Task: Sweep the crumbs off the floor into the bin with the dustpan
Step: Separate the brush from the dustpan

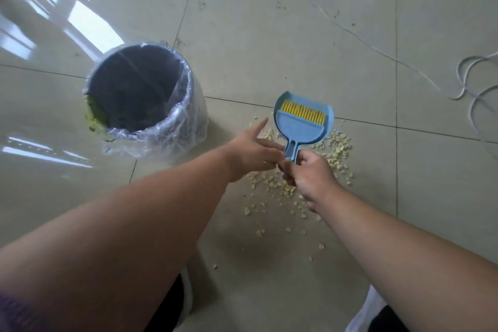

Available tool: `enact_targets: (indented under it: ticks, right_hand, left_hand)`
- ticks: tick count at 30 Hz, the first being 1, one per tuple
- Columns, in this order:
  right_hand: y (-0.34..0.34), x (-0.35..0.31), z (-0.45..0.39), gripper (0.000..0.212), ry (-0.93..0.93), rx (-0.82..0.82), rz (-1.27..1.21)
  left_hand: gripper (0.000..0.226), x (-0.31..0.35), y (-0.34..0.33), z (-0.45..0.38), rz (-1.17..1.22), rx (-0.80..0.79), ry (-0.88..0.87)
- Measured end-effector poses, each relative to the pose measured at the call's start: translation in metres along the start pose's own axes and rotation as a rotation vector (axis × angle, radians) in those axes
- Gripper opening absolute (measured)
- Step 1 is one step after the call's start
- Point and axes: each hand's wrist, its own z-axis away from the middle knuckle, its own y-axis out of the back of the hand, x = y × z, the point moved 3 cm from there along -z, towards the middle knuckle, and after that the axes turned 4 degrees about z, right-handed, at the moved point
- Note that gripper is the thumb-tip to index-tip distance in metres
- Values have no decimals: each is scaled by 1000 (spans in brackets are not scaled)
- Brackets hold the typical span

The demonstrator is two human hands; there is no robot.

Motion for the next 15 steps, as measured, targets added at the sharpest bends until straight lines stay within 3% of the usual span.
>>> enact_targets:
  ticks: [3, 9, 15]
  right_hand:
    - [-1, -16, 4, 16, 51, -25, 4]
    - [9, -44, 19, 16, 137, -101, 132]
    - [-7, -63, 30, 17, 263, -173, 466]
  left_hand:
    - [88, 16, 3, 8, 57, -62, -37]
    - [96, 18, -4, 23, 257, -23, -2]
    - [61, 10, 13, 40, 233, 3, -13]
